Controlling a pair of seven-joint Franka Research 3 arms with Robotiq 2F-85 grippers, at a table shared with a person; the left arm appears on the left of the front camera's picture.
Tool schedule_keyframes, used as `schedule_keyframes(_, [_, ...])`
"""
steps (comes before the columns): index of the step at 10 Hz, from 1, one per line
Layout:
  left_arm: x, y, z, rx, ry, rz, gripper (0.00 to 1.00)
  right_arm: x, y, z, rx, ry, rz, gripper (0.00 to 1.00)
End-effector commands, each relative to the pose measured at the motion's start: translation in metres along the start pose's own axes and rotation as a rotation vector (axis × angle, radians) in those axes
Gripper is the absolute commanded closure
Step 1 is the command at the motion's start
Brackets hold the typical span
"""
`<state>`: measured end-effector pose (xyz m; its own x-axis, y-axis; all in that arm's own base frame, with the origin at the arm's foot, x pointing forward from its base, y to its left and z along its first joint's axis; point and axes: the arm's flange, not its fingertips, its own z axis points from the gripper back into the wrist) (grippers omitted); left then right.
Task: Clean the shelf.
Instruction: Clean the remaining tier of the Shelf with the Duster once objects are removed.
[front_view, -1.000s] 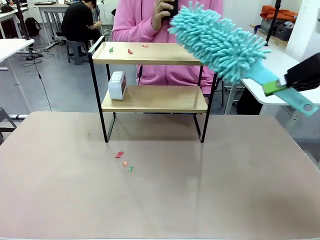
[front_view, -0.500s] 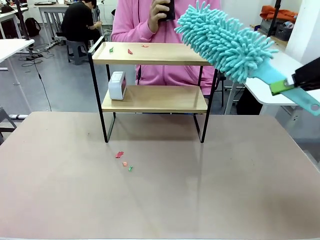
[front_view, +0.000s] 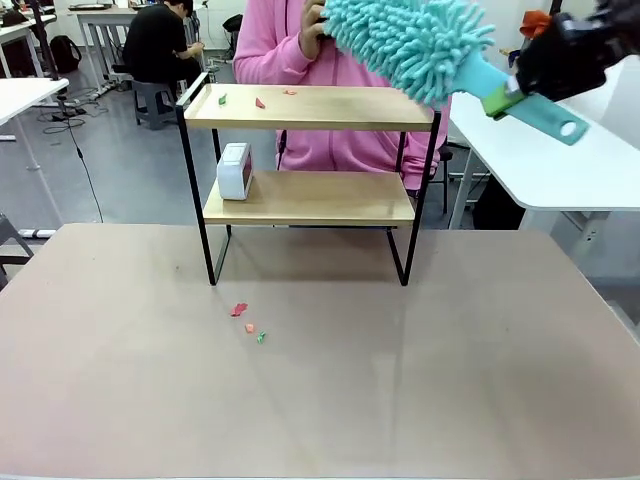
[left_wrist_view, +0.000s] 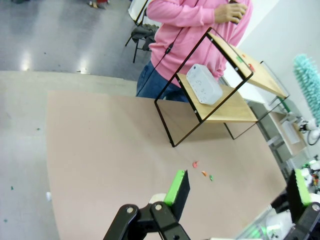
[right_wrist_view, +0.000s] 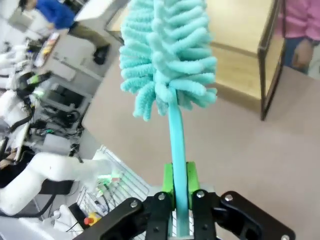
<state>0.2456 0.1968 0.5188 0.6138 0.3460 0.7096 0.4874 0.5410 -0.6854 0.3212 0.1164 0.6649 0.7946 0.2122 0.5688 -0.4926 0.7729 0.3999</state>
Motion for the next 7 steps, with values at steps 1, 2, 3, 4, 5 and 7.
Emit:
schedule_keyframes(1, [0.001,-0.001,-0.001,-0.016,-0.017,-0.023,0.0,0.028,-0.008,-0.017,-0.136,0.033,-0.109,0.88])
schedule_keyframes(2, [0.001,-0.001,-0.001,-0.016,-0.017,-0.023,0.0,0.038,-0.013,-0.027,-0.211,0.026,-0.138,0.88])
schedule_keyframes(3, [0.001,-0.001,-0.001,-0.016,-0.017,-0.023,0.0,0.046,-0.013,-0.037,-0.249,0.037,-0.138,0.88])
schedule_keyframes(4, [0.001,-0.001,-0.001,-0.016,-0.017,-0.023,0.0,0.052,-0.013,-0.044,-0.276,0.049,-0.138,0.88])
schedule_keyframes(5, [0.001,-0.001,-0.001,-0.016,-0.017,-0.023,0.0,0.057,-0.013,-0.052,-0.299,0.064,-0.145,0.88])
schedule_keyframes(7, [0.001,-0.001,-0.001,-0.016,-0.017,-0.023,0.0,0.065,-0.009,-0.067,-0.3,0.091,-0.127,0.88])
